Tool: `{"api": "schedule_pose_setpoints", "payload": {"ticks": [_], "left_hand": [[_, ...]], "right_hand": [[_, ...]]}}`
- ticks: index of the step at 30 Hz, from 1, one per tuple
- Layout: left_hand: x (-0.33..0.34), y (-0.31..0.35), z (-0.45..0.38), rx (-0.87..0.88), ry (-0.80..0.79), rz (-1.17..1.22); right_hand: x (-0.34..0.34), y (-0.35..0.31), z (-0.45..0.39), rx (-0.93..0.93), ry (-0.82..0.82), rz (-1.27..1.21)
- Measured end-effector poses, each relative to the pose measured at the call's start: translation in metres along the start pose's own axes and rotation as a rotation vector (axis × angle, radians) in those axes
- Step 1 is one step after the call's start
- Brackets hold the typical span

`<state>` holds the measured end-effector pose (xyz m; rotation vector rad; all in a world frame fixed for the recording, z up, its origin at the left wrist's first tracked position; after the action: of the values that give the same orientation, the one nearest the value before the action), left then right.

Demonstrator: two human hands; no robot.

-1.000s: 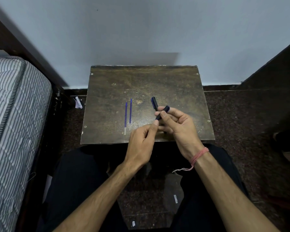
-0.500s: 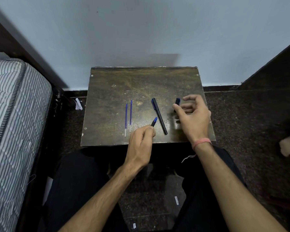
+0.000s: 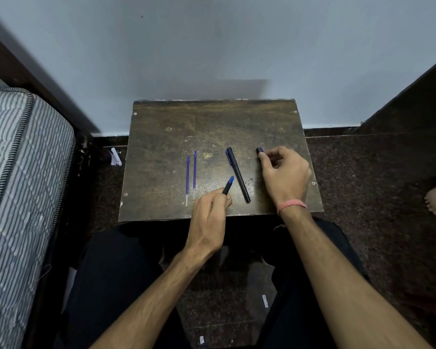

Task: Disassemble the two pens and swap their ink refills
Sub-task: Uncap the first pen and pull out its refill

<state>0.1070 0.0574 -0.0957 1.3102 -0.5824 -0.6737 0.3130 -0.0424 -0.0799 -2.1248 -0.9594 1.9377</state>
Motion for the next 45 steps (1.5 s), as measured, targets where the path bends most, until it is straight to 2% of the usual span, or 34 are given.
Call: {"api": "schedule_pose_setpoints", "payload": {"ticks": [6,10,12,15,17,19,22,24,28,31,39,42,45], "left_hand": [[-0.002,-0.006,-0.001,-0.025,0.013,0.026],[-0.002,-0.01,-0.001,-0.02,0.007,0.055],[-0.001,-0.011,0.0,-0.024,0.004,0.057],[-0.001,-0.014,-0.003,-0.014,0.0,0.037],[0.002,-0.017,-0.005,-0.044,-0.033,0.123],[0.005,-0.015,-0.004,-0.032,-0.097,0.217],[0.01,-0.007,0.001,0.057,-0.174,0.108],[0.008,-0.014,-0.002,0.053,-0.133,0.078],[-0.01,-0.016,-0.005,0.033,0.083,0.141],[-0.005,-0.012,-0.005,0.045,0.053,0.113],[0.028,-0.024,0.002,-0.364,-0.189,0.79],[0.035,-0.02,0.004,-0.398,-0.255,0.871],[0.032,-0.023,0.001,-0.366,-0.203,0.859]], "right_hand": [[-0.002,0.005,0.002,0.027,-0.011,0.004],[-0.013,0.006,0.012,0.115,-0.037,-0.163],[-0.022,-0.009,0.029,0.062,-0.063,-0.254],[-0.012,-0.041,0.07,-0.045,-0.266,-0.422],[0.002,-0.049,0.088,0.026,-0.412,-0.62],[0.011,-0.047,0.092,0.132,-0.481,-0.808],[0.02,-0.032,0.088,0.273,-0.528,-0.876],[0.024,-0.025,0.086,0.309,-0.543,-0.871],[0.025,-0.03,0.084,0.3,-0.533,-0.96],[0.032,-0.041,0.092,0.348,-0.641,-1.067],[0.033,-0.054,0.09,0.33,-0.868,-1.218],[0.031,-0.054,0.087,0.276,-0.866,-1.212],[0.029,-0.054,0.081,0.165,-0.791,-1.122]]}}
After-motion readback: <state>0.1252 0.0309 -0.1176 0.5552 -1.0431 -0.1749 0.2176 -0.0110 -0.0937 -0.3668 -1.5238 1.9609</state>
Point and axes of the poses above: each hand's wrist, its own z-axis away from the middle knuckle, its own x-axis out of the palm, y = z × x, the point moved 9 cm from there along -z, towards the middle knuckle, and after that the axes turned 13 degrees about z, right-handed, at the moved point
